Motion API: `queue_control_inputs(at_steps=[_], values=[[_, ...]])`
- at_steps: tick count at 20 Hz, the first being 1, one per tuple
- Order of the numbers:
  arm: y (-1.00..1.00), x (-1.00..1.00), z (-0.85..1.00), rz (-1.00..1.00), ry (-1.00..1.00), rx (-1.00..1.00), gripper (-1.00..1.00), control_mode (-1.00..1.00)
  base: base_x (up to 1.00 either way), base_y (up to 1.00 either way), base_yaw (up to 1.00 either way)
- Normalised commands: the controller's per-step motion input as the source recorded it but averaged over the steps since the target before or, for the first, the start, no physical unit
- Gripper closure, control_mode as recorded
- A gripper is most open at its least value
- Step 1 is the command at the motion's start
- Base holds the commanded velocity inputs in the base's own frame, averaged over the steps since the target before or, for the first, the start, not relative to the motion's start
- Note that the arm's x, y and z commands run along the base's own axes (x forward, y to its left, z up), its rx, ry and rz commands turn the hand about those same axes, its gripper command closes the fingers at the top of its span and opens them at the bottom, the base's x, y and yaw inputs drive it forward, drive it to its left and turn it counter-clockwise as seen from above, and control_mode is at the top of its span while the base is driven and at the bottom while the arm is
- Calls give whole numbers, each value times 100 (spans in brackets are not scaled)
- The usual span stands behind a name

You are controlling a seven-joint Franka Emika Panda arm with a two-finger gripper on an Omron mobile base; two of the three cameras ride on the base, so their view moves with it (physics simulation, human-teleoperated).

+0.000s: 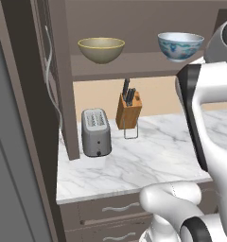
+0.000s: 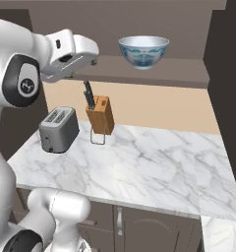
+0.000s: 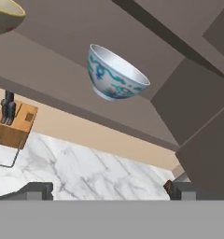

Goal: Move the bowls from the cabinet to the plates on the dining table.

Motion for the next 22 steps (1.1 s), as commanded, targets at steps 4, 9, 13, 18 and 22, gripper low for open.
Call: queue_control_inputs(at_steps=[4,9,13,18,22], values=[[-9,28,0,0,-4,-6,-100,-100,0,0,0],[-9,28,0,0,-5,-5,-100,-100,0,0,0],[-7,29,1,0,-2,-4,-100,-100,0,0,0],[-6,32,6,0,0,-4,-100,-100,0,0,0],[-3,34,8,0,0,-4,-100,-100,0,0,0]])
